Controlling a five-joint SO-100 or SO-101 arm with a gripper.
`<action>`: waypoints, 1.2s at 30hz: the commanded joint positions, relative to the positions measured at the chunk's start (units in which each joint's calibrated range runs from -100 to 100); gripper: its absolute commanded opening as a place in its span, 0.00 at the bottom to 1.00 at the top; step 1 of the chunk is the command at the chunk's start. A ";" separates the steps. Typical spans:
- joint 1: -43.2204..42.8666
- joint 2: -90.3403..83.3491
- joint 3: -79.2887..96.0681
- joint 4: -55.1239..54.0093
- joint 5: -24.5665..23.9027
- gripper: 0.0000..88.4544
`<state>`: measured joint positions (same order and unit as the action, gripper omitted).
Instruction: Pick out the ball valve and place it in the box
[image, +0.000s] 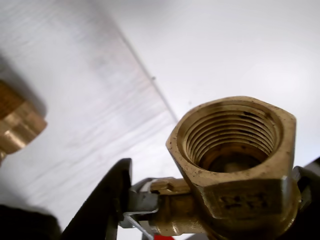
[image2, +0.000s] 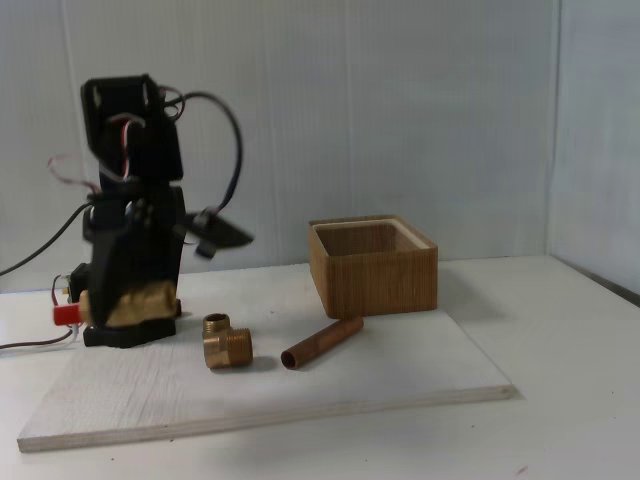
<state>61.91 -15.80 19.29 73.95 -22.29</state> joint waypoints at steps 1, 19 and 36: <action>-2.43 -2.98 -7.56 0.14 6.35 0.01; -21.54 -6.29 -21.82 6.77 27.63 0.01; -31.43 -33.08 -15.59 24.33 32.02 0.01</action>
<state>31.53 -43.84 2.86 98.45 9.48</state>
